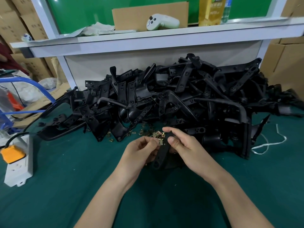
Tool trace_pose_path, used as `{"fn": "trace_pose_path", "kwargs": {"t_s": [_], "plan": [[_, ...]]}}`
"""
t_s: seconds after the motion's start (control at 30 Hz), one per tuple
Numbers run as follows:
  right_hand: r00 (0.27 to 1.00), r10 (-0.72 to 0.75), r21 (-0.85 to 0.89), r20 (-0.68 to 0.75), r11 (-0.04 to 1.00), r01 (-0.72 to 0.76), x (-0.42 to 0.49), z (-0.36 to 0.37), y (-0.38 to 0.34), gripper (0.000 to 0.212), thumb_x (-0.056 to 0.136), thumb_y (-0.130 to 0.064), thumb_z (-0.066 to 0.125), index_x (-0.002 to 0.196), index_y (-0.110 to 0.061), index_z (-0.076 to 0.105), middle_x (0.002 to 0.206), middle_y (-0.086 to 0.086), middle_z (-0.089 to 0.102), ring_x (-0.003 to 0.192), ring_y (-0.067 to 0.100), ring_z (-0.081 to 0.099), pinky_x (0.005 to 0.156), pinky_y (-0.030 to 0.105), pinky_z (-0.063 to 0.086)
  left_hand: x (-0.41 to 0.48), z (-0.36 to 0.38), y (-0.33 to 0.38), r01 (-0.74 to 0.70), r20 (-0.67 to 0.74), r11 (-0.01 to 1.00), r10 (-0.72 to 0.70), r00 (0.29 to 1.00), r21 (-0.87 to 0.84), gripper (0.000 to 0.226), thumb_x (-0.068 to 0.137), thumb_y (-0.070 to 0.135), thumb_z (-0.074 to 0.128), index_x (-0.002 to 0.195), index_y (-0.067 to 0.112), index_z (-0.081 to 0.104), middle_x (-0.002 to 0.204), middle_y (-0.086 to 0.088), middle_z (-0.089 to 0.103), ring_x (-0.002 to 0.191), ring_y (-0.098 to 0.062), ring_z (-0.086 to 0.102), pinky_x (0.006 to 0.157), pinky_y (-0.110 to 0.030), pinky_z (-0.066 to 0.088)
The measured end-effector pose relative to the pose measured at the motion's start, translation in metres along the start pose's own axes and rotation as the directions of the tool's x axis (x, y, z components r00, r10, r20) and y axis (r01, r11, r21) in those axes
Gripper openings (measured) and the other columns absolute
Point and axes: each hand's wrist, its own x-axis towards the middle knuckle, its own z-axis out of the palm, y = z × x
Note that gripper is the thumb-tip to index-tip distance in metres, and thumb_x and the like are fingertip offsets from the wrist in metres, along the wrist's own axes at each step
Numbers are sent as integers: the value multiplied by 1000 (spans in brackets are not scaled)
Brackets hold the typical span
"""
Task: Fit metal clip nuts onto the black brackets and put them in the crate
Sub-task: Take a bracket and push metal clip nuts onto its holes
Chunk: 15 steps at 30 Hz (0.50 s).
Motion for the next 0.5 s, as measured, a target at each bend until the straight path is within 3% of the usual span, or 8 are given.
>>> {"fn": "trace_pose_path", "kwargs": {"t_s": [0.1, 0.2, 0.3, 0.37, 0.5], "plan": [[1000, 1, 7, 2, 1000, -1, -1, 0, -1, 28, 104, -45, 49, 127, -59, 55, 125, -2, 65, 115, -12, 57, 102, 12, 44, 0, 0, 0, -5, 1, 1000, 5, 1000, 17, 18, 95, 32, 68, 85, 21, 78, 81, -1, 68, 70, -13, 57, 67, -27, 48], [1000, -6, 7, 6, 1000, 6, 0, 0, -2, 27, 105, -43, 49, 124, -60, 55, 120, -17, 67, 111, -14, 58, 90, 2, 42, 0, -1, -2, -21, -7, 999, 22, 1000, 44, 24, 95, 37, 68, 88, 15, 76, 82, -4, 68, 74, -18, 58, 72, -35, 47], [1000, -4, -14, 7, 1000, 4, 0, 1, -1, 26, 104, -45, 48, 127, -55, 56, 117, 0, 70, 110, 3, 64, 97, 16, 48, -1, 1, -2, -48, -31, 995, 51, 998, 87, 27, 95, 40, 68, 85, 15, 75, 77, -5, 66, 72, -20, 57, 72, -40, 45], [1000, -8, -28, 13, 1000, 9, 1, 2, 0, 25, 104, -45, 47, 127, -52, 56, 113, -2, 71, 104, 5, 66, 98, 24, 49, -2, 3, -3, -71, -43, 988, 78, 996, 136, 28, 95, 42, 67, 85, 17, 75, 74, -4, 67, 69, -17, 58, 70, -37, 45], [1000, -4, -36, 7, 999, 4, 1, 2, -2, 18, 104, -42, 49, 118, -51, 57, 104, -10, 71, 96, 4, 66, 87, 15, 49, -5, 8, -5, -107, -75, 977, 123, 990, 186, 23, 96, 40, 65, 84, 23, 76, 75, 1, 73, 68, -9, 63, 65, -22, 49]]}}
